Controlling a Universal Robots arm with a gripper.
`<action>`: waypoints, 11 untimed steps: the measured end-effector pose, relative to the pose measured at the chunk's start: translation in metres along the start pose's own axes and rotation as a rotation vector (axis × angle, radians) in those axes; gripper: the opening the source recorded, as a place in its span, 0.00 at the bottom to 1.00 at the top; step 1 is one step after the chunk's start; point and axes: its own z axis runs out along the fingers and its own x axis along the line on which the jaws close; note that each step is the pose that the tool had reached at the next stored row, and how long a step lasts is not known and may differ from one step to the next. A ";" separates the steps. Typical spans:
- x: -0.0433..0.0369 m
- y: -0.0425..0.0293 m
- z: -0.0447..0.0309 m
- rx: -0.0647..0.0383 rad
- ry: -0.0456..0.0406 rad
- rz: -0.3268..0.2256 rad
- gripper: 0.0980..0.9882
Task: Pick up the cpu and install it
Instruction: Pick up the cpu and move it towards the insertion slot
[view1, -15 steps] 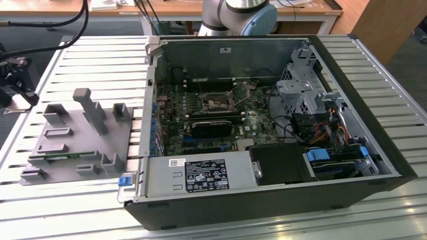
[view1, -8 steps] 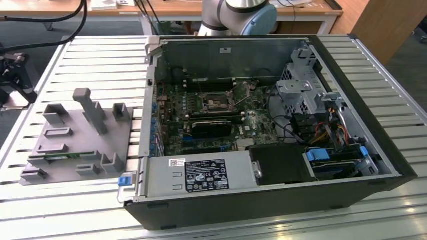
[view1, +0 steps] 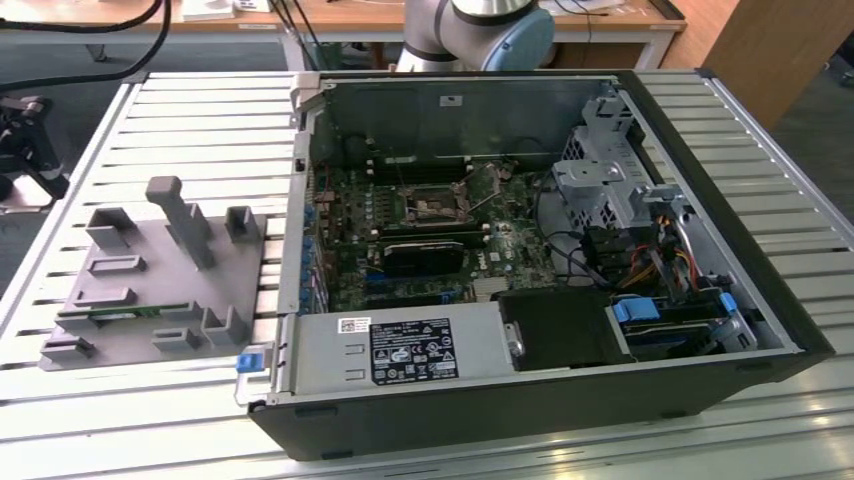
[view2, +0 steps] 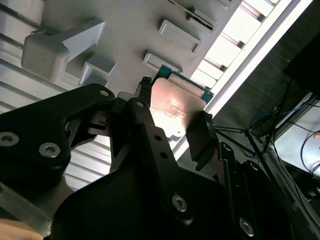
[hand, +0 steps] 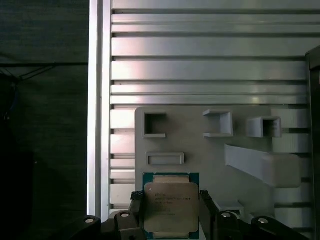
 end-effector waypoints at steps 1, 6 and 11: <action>0.0000 0.0001 -0.0012 0.000 0.0000 0.000 0.49; 0.0000 0.0008 -0.0078 0.000 0.0000 0.001 0.49; 0.0000 0.0015 -0.0149 0.000 -0.0002 0.002 0.49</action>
